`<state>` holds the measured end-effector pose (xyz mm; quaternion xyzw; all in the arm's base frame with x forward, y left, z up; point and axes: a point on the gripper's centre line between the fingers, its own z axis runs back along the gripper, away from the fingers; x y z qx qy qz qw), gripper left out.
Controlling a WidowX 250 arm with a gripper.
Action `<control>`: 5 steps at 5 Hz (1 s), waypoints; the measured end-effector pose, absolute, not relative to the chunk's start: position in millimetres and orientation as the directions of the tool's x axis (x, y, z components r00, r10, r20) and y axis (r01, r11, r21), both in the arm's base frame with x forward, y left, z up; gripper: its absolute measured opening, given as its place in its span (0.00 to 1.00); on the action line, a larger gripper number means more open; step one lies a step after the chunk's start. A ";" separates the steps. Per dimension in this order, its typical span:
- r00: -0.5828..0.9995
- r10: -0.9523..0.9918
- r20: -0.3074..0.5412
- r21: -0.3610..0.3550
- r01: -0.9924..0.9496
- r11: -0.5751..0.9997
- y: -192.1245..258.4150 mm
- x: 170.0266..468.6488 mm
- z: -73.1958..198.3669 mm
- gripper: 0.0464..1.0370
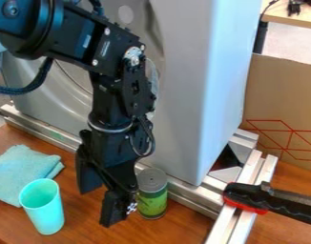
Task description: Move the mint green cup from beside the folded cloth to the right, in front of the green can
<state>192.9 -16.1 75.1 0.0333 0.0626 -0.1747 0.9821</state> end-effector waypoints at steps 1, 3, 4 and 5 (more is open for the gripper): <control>0.929 -0.340 -0.147 0.041 0.349 0.936 -15.5 191.1 73.1 0.96; 0.954 -0.279 -0.105 0.050 0.285 0.957 40.7 183.7 88.7 0.96; 0.952 -0.258 -0.163 0.079 0.273 0.959 56.6 181.6 79.0 0.96; 0.947 -0.224 -0.229 0.117 0.255 0.960 63.0 181.5 63.9 0.96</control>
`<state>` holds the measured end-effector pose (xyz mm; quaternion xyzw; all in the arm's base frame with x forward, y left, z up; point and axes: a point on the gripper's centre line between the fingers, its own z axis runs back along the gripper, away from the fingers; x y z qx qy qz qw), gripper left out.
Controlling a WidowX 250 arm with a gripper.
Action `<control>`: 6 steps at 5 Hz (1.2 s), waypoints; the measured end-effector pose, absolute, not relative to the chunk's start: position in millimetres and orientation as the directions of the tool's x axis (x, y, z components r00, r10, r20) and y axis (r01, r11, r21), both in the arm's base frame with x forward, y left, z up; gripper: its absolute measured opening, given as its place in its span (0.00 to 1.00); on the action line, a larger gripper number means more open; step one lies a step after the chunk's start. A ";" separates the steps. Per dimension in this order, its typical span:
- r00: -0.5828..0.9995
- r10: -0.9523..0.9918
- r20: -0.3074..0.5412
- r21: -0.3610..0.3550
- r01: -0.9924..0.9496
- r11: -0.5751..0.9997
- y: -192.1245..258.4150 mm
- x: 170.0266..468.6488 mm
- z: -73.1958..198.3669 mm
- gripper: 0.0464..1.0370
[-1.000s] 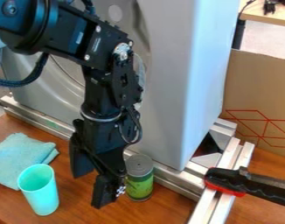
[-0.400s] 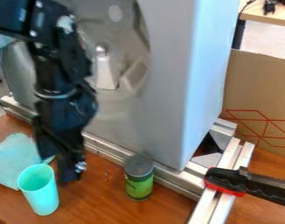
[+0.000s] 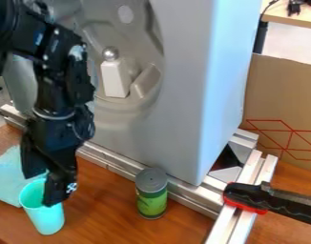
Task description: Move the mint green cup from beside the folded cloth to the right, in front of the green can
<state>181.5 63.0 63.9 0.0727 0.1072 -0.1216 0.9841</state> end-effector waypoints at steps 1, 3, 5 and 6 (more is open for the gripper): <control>0.949 -0.229 -0.217 0.118 0.258 0.959 60.9 182.4 56.9 0.96; 0.949 -0.215 -0.233 0.112 0.246 0.963 62.8 181.4 41.0 0.96; 0.940 -0.239 -0.245 0.083 0.266 0.960 64.5 184.8 22.7 0.96; 0.942 -0.234 -0.241 0.078 0.259 0.963 65.8 184.9 15.7 0.91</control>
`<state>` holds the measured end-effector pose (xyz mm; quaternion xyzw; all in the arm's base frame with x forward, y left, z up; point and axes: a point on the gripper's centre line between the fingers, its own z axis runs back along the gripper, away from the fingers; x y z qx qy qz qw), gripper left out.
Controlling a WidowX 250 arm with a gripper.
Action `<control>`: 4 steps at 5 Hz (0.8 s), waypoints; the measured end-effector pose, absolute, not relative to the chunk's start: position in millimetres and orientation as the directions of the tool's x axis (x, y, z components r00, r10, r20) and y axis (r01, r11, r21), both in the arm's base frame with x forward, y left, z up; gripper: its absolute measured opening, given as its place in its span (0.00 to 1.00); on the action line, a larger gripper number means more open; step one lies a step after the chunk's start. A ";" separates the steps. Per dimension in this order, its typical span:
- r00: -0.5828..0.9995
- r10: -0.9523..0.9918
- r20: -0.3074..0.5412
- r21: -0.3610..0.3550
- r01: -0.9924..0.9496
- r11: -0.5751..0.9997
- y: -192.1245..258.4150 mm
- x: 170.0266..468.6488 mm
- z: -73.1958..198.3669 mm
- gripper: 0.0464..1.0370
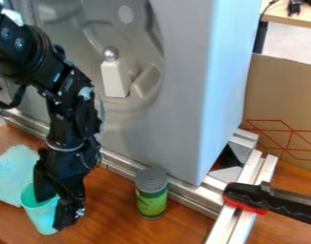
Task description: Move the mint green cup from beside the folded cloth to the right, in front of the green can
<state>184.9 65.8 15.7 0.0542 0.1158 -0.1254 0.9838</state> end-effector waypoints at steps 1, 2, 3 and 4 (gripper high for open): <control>0.951 -0.212 -0.226 0.070 0.233 0.970 72.1 182.6 4.9 0.62; 0.955 -0.197 -0.221 0.086 0.221 0.972 74.5 183.2 4.7 0.32; 0.955 -0.187 -0.231 0.096 0.213 0.972 76.1 182.2 5.4 0.12; 0.960 -0.177 -0.215 0.116 0.205 0.972 71.0 182.5 16.4 0.06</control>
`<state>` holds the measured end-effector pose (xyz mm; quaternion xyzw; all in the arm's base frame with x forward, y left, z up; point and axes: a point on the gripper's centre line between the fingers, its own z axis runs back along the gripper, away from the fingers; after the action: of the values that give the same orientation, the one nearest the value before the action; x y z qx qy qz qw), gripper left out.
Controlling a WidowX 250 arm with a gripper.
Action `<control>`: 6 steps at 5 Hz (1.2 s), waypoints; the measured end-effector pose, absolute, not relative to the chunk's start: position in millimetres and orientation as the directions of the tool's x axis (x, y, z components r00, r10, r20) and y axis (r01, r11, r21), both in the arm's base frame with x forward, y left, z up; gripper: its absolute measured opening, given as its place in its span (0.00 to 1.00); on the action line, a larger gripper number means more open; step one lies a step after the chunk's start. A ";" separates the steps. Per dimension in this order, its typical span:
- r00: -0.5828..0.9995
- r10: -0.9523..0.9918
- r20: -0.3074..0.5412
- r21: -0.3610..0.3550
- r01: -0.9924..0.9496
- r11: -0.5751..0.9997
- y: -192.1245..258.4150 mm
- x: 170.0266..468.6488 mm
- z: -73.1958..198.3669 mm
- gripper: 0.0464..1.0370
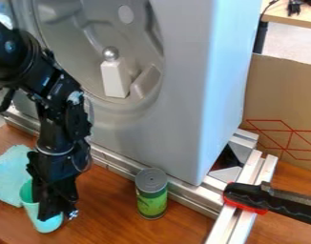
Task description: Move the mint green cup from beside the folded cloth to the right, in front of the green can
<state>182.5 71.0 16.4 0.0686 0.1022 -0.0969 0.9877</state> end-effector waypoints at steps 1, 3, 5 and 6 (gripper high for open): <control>0.968 -0.214 -0.133 0.167 0.235 0.958 36.4 188.6 58.0 0.06; 0.837 -0.511 -0.195 0.103 0.535 0.838 -64.5 218.4 52.0 0.06; 0.768 -0.608 -0.204 0.003 0.621 0.784 -105.2 222.6 23.9 0.06; 0.761 -0.621 -0.188 0.026 0.636 0.771 -104.8 229.9 21.9 0.06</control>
<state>229.9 -104.8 21.9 0.0442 0.0847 -0.3354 0.9372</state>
